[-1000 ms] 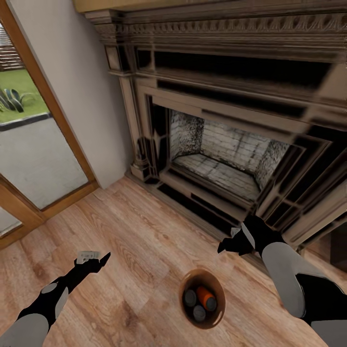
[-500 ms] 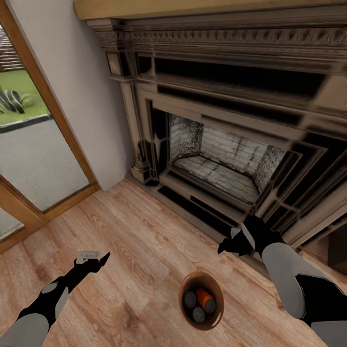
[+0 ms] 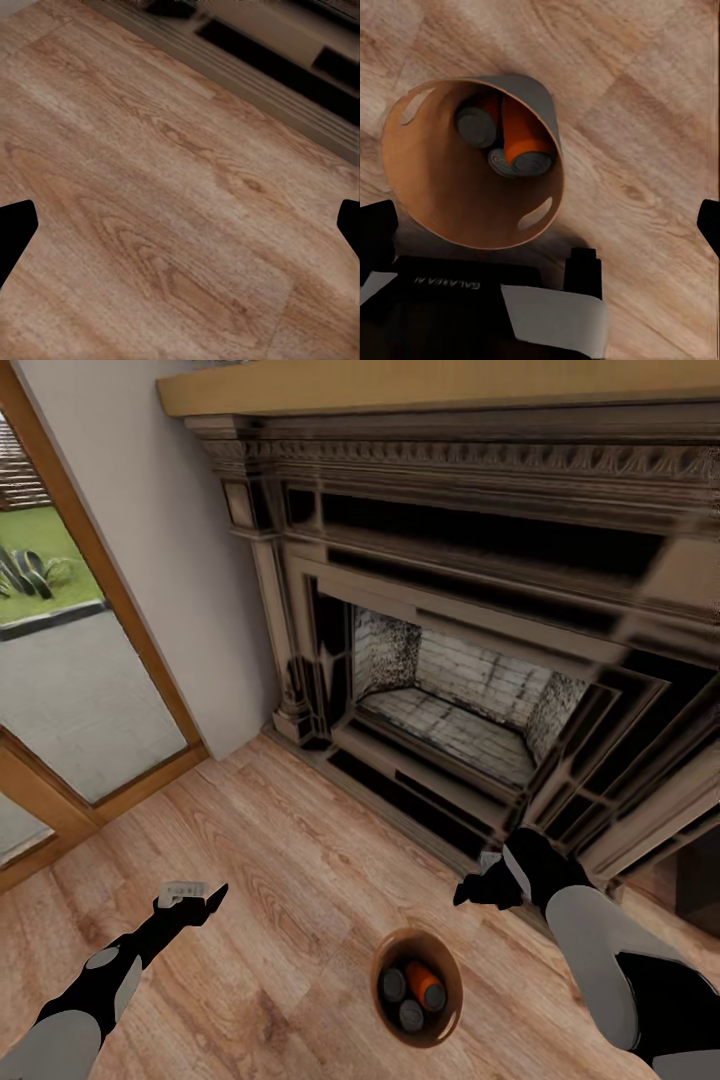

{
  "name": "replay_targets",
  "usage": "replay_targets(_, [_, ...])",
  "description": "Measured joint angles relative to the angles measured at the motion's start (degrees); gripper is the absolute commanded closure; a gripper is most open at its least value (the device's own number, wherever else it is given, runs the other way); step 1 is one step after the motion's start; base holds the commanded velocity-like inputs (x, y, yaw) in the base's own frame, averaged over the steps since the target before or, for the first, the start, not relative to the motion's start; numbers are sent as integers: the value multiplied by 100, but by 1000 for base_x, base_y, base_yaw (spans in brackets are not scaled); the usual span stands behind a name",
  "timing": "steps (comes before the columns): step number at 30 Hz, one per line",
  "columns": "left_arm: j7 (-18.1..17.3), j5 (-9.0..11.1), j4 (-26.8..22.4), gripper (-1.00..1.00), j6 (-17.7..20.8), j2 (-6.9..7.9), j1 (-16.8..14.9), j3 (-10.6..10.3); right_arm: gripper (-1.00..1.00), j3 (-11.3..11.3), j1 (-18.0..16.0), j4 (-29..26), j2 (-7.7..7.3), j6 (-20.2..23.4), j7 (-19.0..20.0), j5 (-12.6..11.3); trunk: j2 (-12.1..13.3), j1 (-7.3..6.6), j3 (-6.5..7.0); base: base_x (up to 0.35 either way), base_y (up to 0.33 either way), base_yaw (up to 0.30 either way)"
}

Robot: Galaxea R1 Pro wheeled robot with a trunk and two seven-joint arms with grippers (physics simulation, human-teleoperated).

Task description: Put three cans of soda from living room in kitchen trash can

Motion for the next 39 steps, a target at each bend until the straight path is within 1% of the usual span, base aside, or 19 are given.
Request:
replay_targets(4, [2, -1, 0, -100, 0, 0, 1, -13, -100, 0, 127, 6, -172, -280, 28, -9, 160, -88, 81, 0, 0, 0])
replay_targets(6, [15, -1, 0, -100, 0, 0, 1, -83, -100, 7, 205, 7, -250, -445, 47, -9, 241, -132, 121, 0, 0, 0])
replay_targets(12, [152, -2, 24, -100, 0, 0, 2, -242, -100, 162, 534, 8, -355, -1055, 83, -16, 481, -264, 244, 0, 0, 0])
replay_targets(14, [430, 1, 309, -100, -16, 0, 1, -434, -100, 349, 860, 16, -395, -1692, 107, -25, 562, -307, 285, 0, 0, 0])
replay_targets(17, [579, 9, 433, -100, -24, 0, -1, -576, -100, 396, 1007, 19, -390, -2021, 121, -28, 682, -373, 348, 0, 0, 0])
replay_targets(18, [660, 11, 498, -100, -30, 0, 1, -694, -100, 419, 1156, 23, -394, -2241, 133, -25, 722, -395, 366, 0, 0, 0])
replay_targets(20, [694, 14, 525, -100, -32, 0, 1, -746, -100, 426, 1270, 27, -402, -2373, 138, -27, 802, -439, 404, 0, 0, 0])
replay_targets(21, [742, 9, 625, -100, -30, 0, 3, -811, -100, 435, 1530, 54, -451, -2857, 144, -7, 842, -461, 422, 0, 0, 0])
replay_targets(23, [792, 9, 713, -100, -28, 0, 2, -834, -100, 438, 1675, 66, -501, -3115, 148, -8, 922, -505, 459, 0, 0, 0])
replay_targets(24, [877, -8, 818, -100, -28, 0, 3, -864, -100, 442, 1777, 79, -563, -3328, 151, -5, 963, -527, 476, 0, 0, 0])
replay_targets(26, [984, -77, 936, -100, -27, 0, 3, -913, -100, 444, 1862, 91, -623, -3528, 157, -10, 1043, -571, 513, 0, 0, 0])
replay_targets(27, [1093, -188, 1066, -100, -30, 0, 6, -953, -100, 446, 1930, 106, -668, -3709, 170, -10, 1083, -593, 531, 0, 0, 0])
replay_targets(28, [1152, -249, 1133, -100, -31, 0, 9, -966, -100, 446, 1966, 116, -686, -3801, 178, -12, 1123, -615, 549, 0, 0, 0])
replay_targets(29, [1376, -483, 1348, -100, -42, 3, 220, -1006, -100, 455, 2146, 167, -786, -4148, 203, -3, 1163, -637, 566, 0, 0, 0])
replay_targets(31, [1416, -519, 1385, -100, -51, 5, 402, -1008, -100, 466, 2227, 183, -812, -4264, 224, -15, 1243, -681, 602, 0, 0, 0])
replay_targets(33, [1447, -546, 1425, -100, -140, 8, 569, -1009, -100, 482, 2352, 243, -837, -4588, 310, -17, 1324, -725, 638, 0, 0, 0])
replay_targets(34, [1465, -549, 1455, -100, -356, 23, 828, -1006, -100, 497, 2470, 440, -856, -5047, 432, -6, 1364, -747, 655, 0, 0, 0])
replay_targets(35, [1470, -549, 1465, -100, -462, 27, 1038, -1012, -100, 498, 2515, 565, -865, -5205, 467, -5, 1404, -769, 673, 0, 0, 0])
replay_targets(39, [1484, -538, 1479, -100, -742, 49, 1433, -998, -100, 501, 2659, 792, -903, -5395, 500, 1, 1564, -857, 746, 0, 0, 0])
